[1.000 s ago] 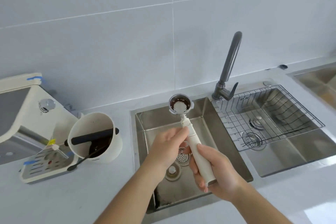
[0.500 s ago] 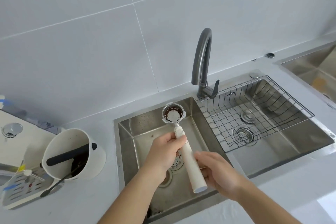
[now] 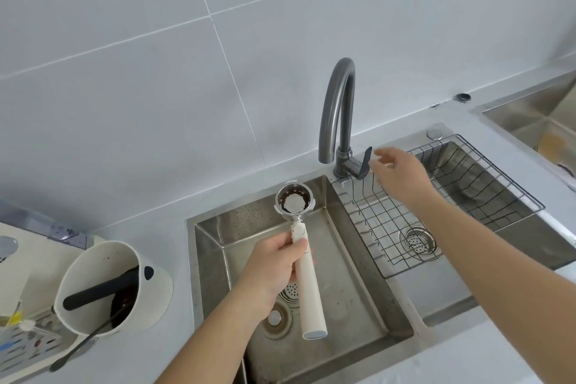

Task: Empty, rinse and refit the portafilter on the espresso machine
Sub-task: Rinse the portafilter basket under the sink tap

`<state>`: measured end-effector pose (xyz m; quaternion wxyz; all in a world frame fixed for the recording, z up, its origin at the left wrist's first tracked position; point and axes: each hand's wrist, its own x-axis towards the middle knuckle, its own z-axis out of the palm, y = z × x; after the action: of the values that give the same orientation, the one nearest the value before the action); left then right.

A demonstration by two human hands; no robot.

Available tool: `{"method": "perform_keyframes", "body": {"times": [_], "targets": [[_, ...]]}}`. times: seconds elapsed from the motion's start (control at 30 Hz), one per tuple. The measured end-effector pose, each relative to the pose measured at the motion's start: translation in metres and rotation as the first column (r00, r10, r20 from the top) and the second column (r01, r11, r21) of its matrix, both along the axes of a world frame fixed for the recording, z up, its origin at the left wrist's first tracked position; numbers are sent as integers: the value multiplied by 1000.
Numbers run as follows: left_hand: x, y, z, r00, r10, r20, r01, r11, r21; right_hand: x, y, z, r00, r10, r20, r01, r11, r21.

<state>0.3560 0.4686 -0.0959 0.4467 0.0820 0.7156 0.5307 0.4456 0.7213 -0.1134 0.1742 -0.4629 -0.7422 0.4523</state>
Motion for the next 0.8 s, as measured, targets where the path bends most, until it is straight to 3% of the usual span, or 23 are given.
{"method": "perform_keyframes", "body": {"times": [0.17,0.3,0.8], "targets": [[-3,8,-2,999,-26,36,27,999,-21,-37,33,-8,985,32,167,-75,964,256],[-4,16,-5,997,-39,64,40,999,-26,-52,40,-20,963,30,269,-104,958,266],[-3,31,-4,990,-60,125,59,998,14,-48,37,-33,988,-85,132,44,957,286]]}}
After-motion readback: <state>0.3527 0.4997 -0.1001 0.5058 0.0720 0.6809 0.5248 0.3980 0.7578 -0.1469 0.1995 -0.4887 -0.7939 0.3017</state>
